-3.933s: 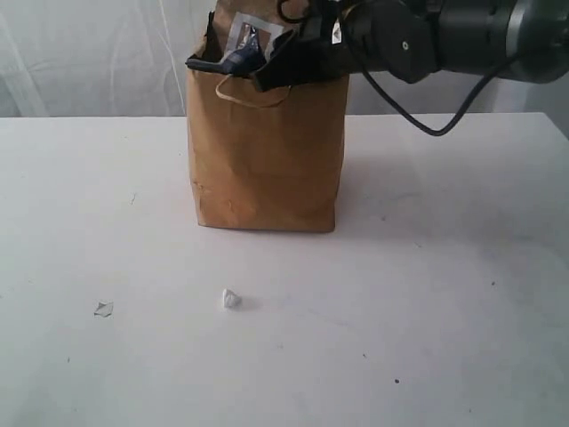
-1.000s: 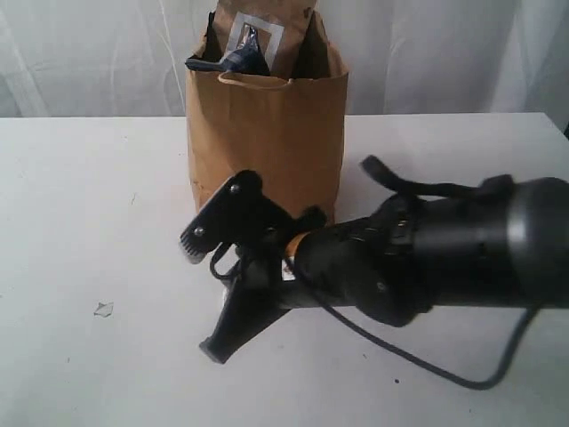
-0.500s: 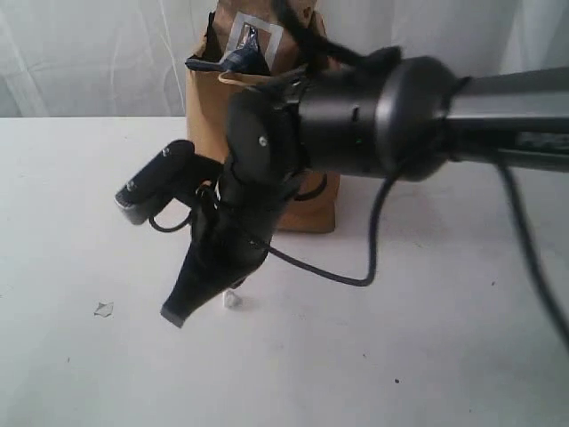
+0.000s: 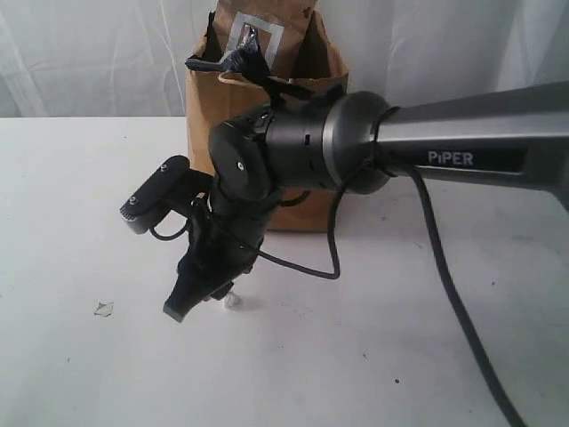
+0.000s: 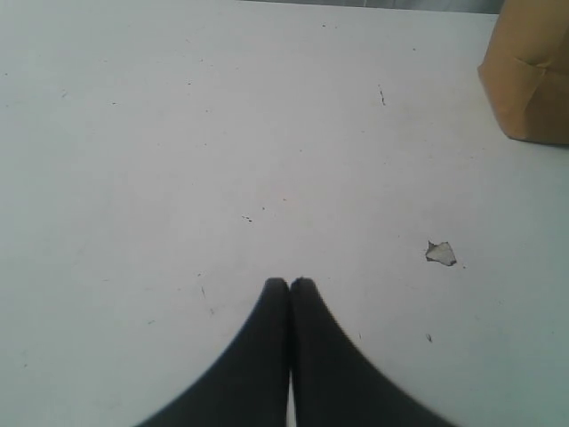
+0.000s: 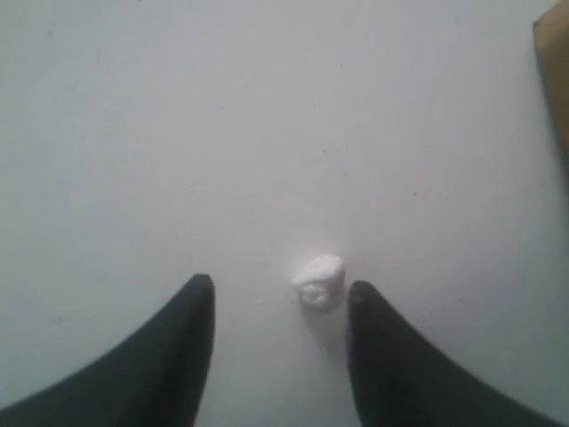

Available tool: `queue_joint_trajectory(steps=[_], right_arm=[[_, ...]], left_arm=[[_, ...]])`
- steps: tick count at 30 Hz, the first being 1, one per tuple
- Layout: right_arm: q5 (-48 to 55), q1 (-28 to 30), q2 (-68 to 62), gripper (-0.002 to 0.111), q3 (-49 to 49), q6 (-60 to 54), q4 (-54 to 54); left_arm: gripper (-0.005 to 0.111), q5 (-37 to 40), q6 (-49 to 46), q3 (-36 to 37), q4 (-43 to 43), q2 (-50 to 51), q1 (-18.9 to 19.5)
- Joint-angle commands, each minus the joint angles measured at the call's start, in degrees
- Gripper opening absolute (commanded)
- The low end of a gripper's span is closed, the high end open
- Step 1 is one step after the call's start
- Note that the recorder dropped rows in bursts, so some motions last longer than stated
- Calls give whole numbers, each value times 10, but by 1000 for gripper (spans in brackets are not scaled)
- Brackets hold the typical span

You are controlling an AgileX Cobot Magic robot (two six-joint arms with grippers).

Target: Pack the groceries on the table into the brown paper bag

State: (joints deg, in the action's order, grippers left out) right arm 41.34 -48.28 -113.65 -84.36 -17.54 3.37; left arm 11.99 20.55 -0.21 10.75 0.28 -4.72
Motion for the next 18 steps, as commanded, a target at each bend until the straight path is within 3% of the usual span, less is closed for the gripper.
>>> queue_joint_trajectory(steps=[1,9,14,18], right_arm=[[-23,3,10,49,-10,20,-6],[-19,13,54,49,-97,303,-63],[67,31,23,49,-104,309,-67],[155,26,-20,49,-104,214,-12]], left_arm=[[0,1,1,2,2,-3,1],[0,1,1,2,2,-3,1],[0,1,1,2,2,-3,1],[0,1,1,2,2,-3,1]])
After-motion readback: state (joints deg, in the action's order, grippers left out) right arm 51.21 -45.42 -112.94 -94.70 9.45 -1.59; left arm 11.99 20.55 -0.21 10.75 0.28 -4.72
